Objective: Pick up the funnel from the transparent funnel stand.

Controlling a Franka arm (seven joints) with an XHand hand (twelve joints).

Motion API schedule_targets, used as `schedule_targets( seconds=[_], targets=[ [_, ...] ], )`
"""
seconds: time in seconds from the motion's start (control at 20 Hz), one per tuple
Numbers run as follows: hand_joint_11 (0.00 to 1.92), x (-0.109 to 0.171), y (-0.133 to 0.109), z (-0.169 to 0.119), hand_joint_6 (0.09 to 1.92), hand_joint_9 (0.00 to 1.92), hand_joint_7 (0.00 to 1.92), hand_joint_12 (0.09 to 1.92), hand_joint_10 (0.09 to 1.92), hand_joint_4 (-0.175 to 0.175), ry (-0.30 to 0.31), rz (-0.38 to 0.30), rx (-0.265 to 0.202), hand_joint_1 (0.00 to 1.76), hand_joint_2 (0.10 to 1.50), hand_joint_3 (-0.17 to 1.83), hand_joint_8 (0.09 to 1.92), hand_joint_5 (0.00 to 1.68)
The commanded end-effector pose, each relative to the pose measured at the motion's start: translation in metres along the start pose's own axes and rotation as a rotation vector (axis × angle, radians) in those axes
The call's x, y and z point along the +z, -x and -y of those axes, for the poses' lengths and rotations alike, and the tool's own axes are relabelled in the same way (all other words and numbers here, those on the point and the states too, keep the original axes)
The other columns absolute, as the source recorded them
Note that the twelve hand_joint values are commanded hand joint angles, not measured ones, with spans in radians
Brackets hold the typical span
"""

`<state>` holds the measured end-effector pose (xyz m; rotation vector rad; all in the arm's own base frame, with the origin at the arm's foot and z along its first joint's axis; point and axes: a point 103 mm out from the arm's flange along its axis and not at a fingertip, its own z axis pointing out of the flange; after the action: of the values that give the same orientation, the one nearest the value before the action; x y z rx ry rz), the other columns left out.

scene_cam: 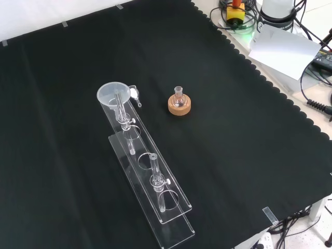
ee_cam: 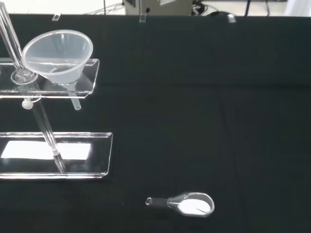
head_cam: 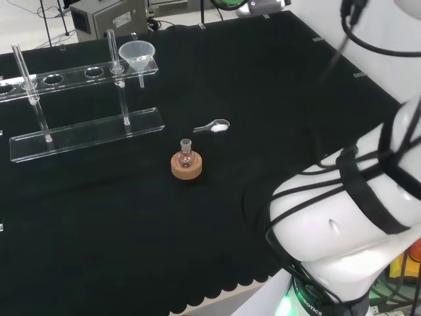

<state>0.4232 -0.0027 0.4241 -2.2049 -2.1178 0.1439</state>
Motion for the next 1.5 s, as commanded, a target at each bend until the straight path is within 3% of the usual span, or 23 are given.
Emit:
schedule_targets(
  seconds=[0.05,0.55,0.85,1.2,1.5],
  targets=[
    [0.07,0.02,-0.031,-0.09,0.09,0.2,0.01,1.35,0.61,-0.005,-0.029,0.013,-0.108,0.0,1.24,0.37,0.5,0.24],
    [0.06,0.042,-0.078,-0.126,0.09,0.2,0.01,1.35,0.61,-0.007,-0.082,0.045,-0.196,0.0,1.24,0.36,0.5,0.24],
    [0.07,0.069,-0.085,-0.138,0.09,0.22,0.05,1.36,0.62,-0.014,-0.148,0.038,-0.203,0.0,1.23,0.35,0.52,0.24],
    [0.06,0.08,-0.094,-0.149,0.09,0.23,0.09,1.38,0.63,-0.02,-0.175,0.047,-0.214,0.03,1.2,0.32,0.54,0.24],
    [0.08,0.082,-0.103,-0.152,0.09,0.31,0.11,1.4,0.68,-0.035,-0.213,0.082,-0.222,0.2,1.1,0.26,0.59,0.25]
  ],
)
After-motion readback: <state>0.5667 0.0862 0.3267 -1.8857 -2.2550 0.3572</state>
